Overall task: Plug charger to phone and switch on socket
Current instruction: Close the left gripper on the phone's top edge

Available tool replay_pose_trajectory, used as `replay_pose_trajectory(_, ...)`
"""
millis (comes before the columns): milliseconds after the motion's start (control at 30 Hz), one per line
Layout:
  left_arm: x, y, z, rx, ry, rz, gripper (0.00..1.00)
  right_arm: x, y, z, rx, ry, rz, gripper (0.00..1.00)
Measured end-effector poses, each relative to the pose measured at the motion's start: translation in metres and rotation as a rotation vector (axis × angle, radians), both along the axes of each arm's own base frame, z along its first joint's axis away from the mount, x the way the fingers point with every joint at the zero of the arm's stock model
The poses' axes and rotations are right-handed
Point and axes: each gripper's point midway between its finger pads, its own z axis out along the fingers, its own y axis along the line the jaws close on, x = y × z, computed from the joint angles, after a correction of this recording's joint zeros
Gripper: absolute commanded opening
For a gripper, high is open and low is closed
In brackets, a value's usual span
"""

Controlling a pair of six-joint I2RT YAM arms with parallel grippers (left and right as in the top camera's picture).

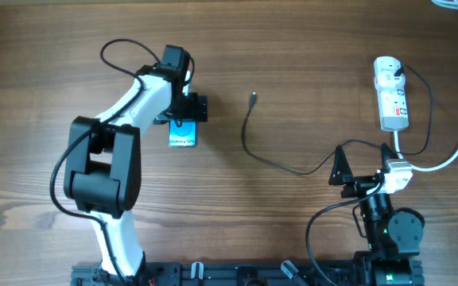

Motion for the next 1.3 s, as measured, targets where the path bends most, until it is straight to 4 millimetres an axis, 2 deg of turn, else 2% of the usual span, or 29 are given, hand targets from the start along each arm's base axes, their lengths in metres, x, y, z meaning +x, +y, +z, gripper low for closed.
replay_pose_trajectory(333,-0.0003,0.0037,-0.0029,0.056,0.001,0.048,0.88,0.0,0.0,0.0,0.0,0.0,0.0,1.0)
replay_pose_trajectory(533,0.0,0.0039,-0.0032,0.058,0.0,0.051,0.91,0.0,0.0,0.0,0.0,0.0,0.0,1.0)
replay_pose_trajectory(967,0.0006,0.0061,-0.0041,0.071,-0.006,0.048,0.71,0.0,0.0,0.0,0.0,0.0,0.0,1.0)
replay_pose_trajectory(1300,0.0008,0.006,-0.0039,0.07,-0.007,0.048,0.66,0.0,0.0,0.0,0.0,0.0,0.0,1.0)
